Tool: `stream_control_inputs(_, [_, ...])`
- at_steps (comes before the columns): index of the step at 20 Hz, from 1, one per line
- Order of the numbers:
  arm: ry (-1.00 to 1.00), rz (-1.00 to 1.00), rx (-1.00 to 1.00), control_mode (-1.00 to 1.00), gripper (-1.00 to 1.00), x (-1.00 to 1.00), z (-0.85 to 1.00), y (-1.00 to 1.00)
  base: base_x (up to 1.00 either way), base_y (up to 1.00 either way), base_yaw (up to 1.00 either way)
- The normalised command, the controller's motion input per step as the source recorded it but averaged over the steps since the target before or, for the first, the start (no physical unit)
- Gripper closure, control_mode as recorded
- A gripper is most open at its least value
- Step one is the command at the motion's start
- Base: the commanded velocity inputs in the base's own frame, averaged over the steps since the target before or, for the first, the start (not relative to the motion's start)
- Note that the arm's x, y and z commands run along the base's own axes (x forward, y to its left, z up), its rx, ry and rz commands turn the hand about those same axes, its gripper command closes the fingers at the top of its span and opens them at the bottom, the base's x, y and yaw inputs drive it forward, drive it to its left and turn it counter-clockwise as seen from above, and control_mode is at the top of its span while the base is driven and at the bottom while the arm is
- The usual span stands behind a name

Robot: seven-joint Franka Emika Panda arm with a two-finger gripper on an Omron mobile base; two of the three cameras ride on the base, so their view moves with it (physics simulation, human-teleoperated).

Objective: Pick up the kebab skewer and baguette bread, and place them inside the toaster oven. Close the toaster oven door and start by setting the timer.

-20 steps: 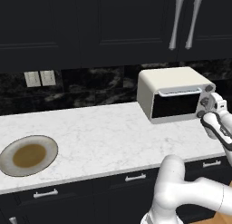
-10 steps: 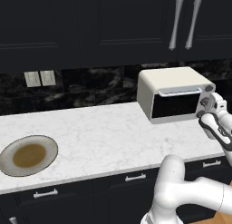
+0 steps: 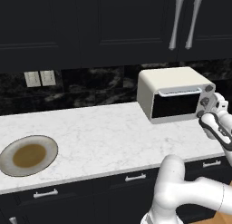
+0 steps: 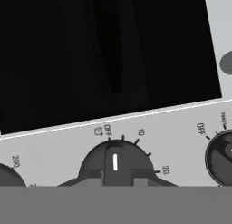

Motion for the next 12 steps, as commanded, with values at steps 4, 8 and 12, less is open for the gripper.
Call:
stream_control_inputs(4, [0.0,0.0,0.18,-1.0,1.0,0.0,0.0,0.27,0.0,0.0,0.0])
stream_control_inputs(8, [0.0,0.0,0.19,-1.0,1.0,0.0,0.0,0.23,0.0,0.0,0.0])
stream_control_inputs(12, [0.0,0.0,0.21,-1.0,1.0,0.0,0.0,0.2,0.0,0.0,0.0])
